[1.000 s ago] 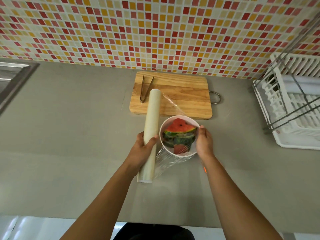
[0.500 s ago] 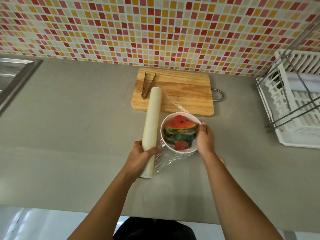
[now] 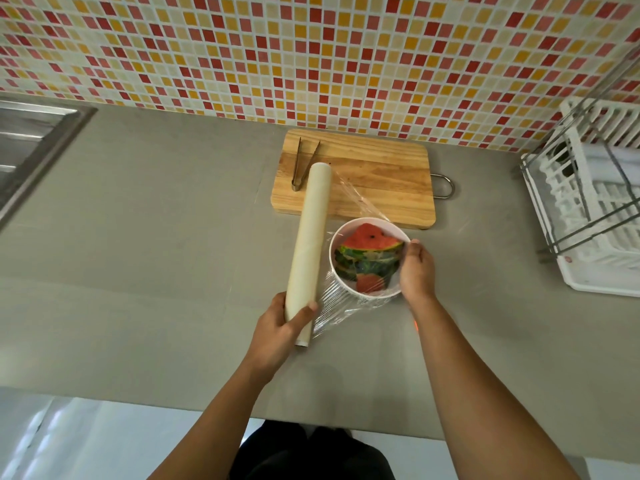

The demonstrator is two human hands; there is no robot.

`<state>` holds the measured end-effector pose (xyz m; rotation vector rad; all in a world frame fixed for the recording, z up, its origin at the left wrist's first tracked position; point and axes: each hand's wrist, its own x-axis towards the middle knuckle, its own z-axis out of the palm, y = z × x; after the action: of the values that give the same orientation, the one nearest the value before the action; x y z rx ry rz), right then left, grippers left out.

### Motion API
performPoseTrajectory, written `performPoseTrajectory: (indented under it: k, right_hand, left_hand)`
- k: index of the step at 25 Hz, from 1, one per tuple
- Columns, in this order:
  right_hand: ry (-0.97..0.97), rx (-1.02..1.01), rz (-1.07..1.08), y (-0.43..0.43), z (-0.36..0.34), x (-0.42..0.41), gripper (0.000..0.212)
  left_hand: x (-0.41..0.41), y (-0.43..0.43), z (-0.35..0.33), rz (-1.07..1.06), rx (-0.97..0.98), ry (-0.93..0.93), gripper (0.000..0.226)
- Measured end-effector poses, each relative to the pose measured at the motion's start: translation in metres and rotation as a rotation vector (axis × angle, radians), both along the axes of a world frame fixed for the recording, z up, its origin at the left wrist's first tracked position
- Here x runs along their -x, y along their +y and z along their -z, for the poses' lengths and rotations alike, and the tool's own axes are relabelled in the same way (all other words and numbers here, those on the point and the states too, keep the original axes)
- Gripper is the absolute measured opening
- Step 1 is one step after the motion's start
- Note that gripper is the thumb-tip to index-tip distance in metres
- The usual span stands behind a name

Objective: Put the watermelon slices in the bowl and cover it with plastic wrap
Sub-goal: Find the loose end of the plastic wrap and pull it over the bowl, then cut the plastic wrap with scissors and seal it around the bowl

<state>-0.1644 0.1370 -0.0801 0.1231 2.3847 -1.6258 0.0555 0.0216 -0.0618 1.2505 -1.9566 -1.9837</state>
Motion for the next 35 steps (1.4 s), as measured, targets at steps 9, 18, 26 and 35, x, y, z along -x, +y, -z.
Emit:
performPoseTrajectory:
  k: [9,18,26,35]
  right_hand:
    - [0.012,-0.02,0.009,-0.004,-0.004,0.003,0.035]
    - [0.041,-0.065,-0.007,-0.009,-0.007,0.009,0.036]
    - [-0.066,-0.051,-0.02,-0.005,-0.012,0.01,0.045]
    - [0.076,-0.607,-0.216,0.051,-0.043,0.0,0.032]
  left_hand:
    - [0.009,-0.005,0.001,0.068,0.459,-0.112,0.038]
    - [0.014,0.002,0.002,0.049,0.609,-0.152,0.041]
    - [0.014,-0.003,0.002,0.082,0.615,-0.129,0.042]
    - [0.015,-0.005,-0.001,0.131,0.604,-0.122,0.046]
